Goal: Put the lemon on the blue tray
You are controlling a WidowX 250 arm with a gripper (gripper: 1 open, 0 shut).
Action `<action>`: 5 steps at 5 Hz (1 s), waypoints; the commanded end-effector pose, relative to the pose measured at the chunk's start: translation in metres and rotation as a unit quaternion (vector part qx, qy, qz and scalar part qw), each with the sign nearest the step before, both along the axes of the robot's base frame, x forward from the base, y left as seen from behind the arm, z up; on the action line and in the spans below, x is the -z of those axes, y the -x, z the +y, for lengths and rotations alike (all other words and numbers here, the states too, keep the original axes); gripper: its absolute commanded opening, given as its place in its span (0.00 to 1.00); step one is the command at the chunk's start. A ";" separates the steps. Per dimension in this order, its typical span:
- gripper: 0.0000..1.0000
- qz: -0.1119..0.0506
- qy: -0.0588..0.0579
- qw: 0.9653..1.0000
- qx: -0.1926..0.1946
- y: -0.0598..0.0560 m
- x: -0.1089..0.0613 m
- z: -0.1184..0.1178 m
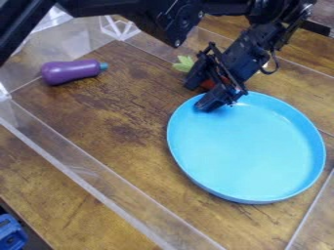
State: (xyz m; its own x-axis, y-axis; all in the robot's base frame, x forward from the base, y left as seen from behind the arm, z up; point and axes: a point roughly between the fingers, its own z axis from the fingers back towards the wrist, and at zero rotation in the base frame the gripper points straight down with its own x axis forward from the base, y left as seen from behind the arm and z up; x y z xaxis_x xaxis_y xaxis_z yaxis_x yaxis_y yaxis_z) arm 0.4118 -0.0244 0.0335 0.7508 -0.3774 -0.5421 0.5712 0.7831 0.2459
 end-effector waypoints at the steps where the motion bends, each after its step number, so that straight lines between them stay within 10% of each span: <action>1: 0.00 -0.032 0.007 0.999 -0.008 -0.009 -0.023 0.008; 5: 0.00 -0.021 0.007 1.000 -0.003 -0.007 -0.025 0.008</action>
State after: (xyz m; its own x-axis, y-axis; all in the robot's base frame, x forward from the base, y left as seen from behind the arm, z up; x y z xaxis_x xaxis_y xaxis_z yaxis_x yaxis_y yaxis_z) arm 0.4099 -0.0238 0.0359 0.7303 -0.3853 -0.5641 0.5871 0.7761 0.2300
